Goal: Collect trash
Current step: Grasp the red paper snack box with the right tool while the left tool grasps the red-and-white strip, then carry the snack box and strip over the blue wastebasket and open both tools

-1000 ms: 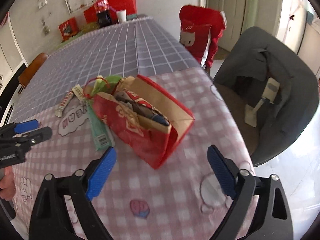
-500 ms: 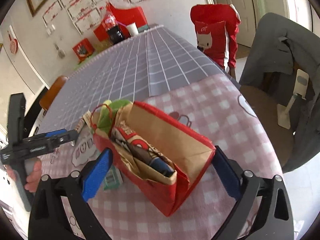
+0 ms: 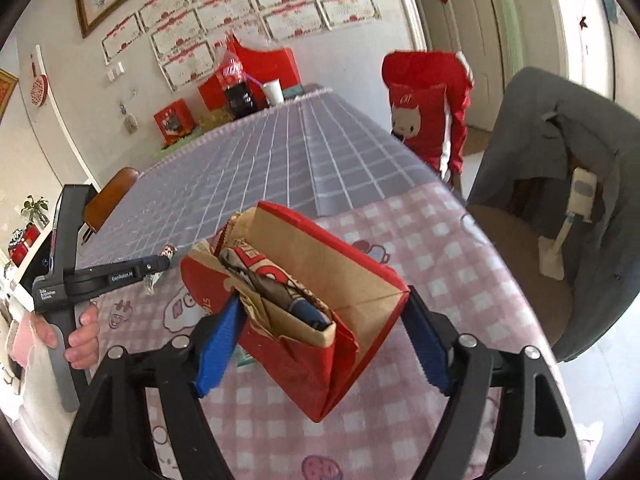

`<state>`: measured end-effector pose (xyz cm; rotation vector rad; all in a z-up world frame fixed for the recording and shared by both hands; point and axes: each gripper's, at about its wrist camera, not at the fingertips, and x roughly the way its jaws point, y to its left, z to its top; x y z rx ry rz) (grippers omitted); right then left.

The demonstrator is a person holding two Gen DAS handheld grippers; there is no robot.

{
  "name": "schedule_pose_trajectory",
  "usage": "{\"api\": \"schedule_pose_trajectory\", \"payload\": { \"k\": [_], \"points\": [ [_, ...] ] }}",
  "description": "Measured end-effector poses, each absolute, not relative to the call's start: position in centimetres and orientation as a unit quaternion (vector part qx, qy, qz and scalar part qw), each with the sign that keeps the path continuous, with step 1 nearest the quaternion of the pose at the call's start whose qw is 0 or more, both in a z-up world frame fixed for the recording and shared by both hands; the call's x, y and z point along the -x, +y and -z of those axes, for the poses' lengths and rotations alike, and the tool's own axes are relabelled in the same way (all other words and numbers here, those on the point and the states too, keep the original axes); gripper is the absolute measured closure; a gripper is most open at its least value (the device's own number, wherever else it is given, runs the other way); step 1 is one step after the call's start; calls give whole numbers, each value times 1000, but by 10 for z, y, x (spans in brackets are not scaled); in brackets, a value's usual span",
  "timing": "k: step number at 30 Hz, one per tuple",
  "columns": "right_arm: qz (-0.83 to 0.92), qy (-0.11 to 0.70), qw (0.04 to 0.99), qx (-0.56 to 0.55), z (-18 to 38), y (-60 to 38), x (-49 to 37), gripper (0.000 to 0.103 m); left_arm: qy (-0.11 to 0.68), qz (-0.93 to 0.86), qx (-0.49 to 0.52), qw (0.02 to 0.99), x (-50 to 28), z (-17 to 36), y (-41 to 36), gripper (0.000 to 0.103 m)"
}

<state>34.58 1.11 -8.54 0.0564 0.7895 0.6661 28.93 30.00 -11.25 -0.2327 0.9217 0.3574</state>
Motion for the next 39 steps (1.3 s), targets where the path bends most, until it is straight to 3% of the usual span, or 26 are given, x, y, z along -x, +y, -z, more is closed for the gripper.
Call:
{"api": "schedule_pose_trajectory", "payload": {
  "k": [14,39],
  "points": [
    [-273,342,898,-36,52,-61,-308,27,419,-116,71,898,-274,85,223,89],
    [-22,310,947,-79,68,-306,-200,27,412,118,-31,903,-269,80,-59,88]
  ]
}}
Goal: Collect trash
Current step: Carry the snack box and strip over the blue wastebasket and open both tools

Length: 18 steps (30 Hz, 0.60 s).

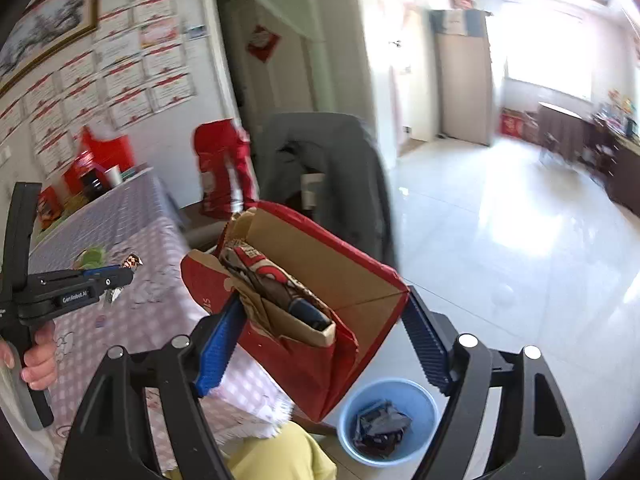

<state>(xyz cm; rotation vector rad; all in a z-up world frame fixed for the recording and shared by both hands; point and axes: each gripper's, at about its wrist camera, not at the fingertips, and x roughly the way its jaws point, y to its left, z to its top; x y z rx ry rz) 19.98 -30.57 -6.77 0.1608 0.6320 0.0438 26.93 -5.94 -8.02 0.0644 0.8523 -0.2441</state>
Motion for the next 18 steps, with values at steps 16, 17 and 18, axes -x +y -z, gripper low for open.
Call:
{"api": "schedule_pose_trajectory", "payload": {
  "k": [16,17,18],
  "points": [
    [97,349,921,-140,114,-410,-134,27,438,254,-104,856,-258,119,-228,88],
    [101,351,920,-143,116,-412,-131,27,439,254,-113,854,-258,122,-234,83],
    [105,355,918,-146,120,-417,-127,27,446,254,-126,849,-257,128,-243,75]
  ]
}}
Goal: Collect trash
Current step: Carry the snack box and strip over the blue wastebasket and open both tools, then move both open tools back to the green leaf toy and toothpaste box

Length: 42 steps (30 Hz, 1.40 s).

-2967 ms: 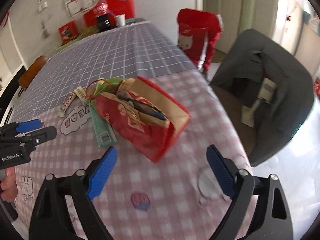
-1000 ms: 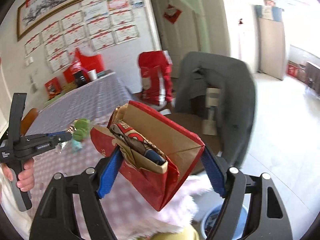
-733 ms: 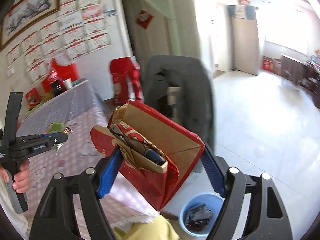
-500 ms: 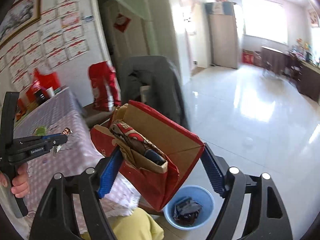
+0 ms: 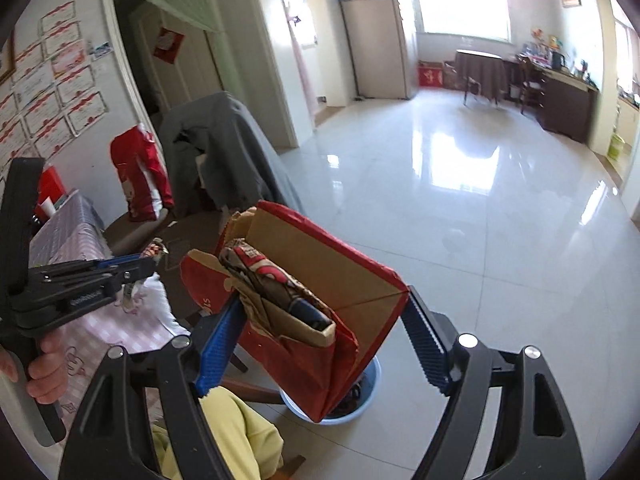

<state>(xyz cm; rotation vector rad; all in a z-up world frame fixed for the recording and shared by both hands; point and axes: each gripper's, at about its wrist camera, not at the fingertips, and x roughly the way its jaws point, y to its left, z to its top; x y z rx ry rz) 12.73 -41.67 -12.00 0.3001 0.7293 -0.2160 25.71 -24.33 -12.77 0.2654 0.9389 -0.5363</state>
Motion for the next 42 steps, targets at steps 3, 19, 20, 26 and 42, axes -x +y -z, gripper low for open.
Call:
{"api": "schedule_pose_trajectory", "payload": {
  "k": [3,19,20,26,42],
  "points": [
    [117,364,911,-155,129,-425,-122,27,453,275,-129,838,-255,136,-253,32],
    [107,425,880,-186,157,-405,-182,12,452,212,-124,858,-262,128,-200,32],
    [98,430,876,-195,158,-405,-184,12,453,208,-122,858,-263,128,-196,32],
    [83,452,868,-187,163,-393,-191,12,453,203,-113,861,-263,127,-183,32],
    [77,437,884,-150,134,-368,-190,12,451,201,-94,865,-261,120,-164,32]
  ]
}}
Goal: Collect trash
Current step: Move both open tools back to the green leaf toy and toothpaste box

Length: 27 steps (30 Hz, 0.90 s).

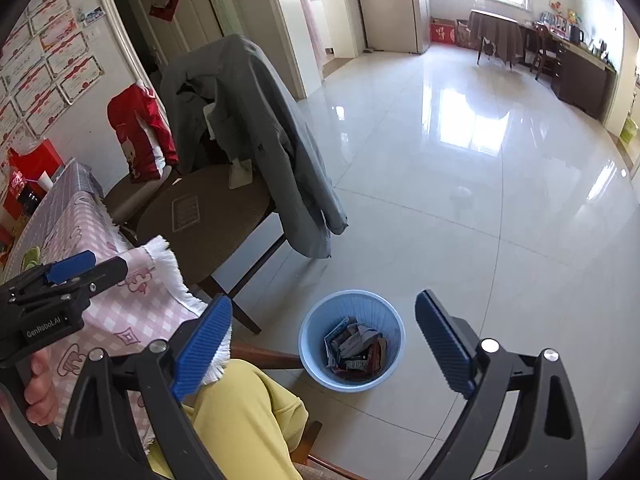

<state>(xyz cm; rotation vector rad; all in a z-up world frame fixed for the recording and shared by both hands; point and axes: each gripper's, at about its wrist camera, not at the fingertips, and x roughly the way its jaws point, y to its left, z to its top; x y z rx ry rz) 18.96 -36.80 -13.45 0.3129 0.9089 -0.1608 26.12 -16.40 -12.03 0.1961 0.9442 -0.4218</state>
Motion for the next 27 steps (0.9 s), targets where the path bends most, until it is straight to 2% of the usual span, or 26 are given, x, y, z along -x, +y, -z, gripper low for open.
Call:
{"api": "schedule_pose_trajectory", "payload": {
  "k": [15,27],
  "points": [
    [10,413,905,-106,91,-300,-208,12,423,157,-55,891,-256,87,-90,31],
    [-93,412,905,-55,70,-189,-240,12,417,63,-15,907,-245,68,35,29]
  ]
}}
